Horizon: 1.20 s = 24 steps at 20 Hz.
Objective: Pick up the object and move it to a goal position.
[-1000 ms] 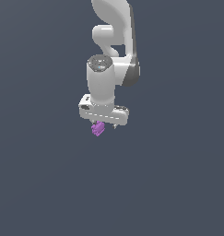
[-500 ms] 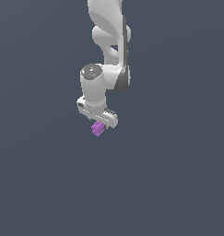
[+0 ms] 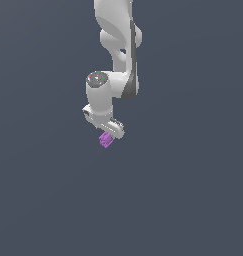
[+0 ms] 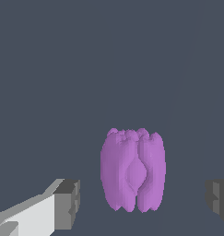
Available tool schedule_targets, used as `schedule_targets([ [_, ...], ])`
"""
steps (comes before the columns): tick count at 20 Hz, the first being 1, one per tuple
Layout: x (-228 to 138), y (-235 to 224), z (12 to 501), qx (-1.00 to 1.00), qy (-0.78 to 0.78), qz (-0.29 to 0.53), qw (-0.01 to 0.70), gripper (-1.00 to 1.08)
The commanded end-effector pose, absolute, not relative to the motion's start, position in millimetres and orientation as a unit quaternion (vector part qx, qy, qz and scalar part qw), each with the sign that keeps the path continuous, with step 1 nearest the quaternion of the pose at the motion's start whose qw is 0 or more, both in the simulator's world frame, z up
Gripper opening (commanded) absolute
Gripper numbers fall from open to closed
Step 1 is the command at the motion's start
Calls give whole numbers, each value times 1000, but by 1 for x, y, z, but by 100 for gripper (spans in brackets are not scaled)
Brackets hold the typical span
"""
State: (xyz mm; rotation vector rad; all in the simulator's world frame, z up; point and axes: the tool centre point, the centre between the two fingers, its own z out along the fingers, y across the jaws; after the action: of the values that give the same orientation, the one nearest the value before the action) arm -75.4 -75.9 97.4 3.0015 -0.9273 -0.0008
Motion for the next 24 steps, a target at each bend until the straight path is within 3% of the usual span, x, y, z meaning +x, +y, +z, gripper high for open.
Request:
schedule_targets([
  [1,-75,-76,96,955,-295,0,0,100],
  [17,-77,-76,47,954,-298,0,0,100],
  [18,-77,-76,47,954,-298,0,0,-100],
  [24,-77,-76,47,954,-298,0,0,-100],
])
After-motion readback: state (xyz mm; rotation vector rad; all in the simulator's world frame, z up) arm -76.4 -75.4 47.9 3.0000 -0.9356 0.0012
